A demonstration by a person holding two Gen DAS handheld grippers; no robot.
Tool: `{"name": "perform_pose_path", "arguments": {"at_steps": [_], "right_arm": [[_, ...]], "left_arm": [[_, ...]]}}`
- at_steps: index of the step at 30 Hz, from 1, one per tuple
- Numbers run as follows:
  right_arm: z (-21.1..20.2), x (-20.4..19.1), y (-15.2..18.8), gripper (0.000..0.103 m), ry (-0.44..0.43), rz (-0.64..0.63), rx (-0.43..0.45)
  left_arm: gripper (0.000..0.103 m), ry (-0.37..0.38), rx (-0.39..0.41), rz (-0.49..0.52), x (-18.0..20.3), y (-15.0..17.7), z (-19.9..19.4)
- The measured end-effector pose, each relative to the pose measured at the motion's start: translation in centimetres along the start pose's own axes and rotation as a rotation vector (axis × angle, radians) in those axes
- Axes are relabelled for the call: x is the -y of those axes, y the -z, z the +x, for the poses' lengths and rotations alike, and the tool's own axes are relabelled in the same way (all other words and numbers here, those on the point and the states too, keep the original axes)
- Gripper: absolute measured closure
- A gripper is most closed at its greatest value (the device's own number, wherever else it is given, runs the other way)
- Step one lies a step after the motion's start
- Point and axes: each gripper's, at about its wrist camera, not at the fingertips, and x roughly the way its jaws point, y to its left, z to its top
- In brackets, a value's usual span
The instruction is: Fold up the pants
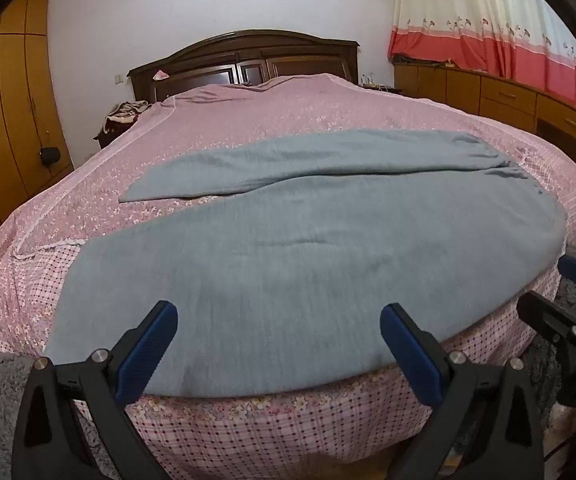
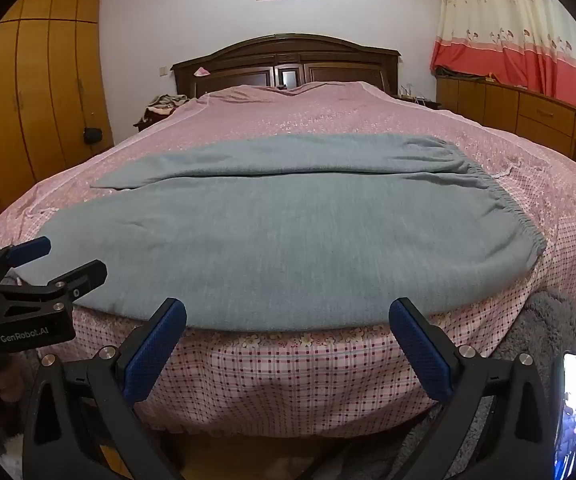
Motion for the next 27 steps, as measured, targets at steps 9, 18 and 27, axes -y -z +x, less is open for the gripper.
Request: {"name": "perform_pose_path", "arguments": {"at_steps": [9,18,27], "right_arm": [[-0.02,0.31,0.13,0.000,-0.004,0.011,0.010],[-0.01,0.46,0.17,0.000,-0.004,0.009,0.010],[0.24,0.35,0.23,0.000,0.001,0.011,0.000]], "left_arm": [[0.000,0.003,0.009,0.005,0.33,0.40,0.15],[0.000,-0.003,0.004,0.023,0.69,0.14,0.24],[0.000,0.005,0.012,0.009,0.49,-0.06,-0.18]]}}
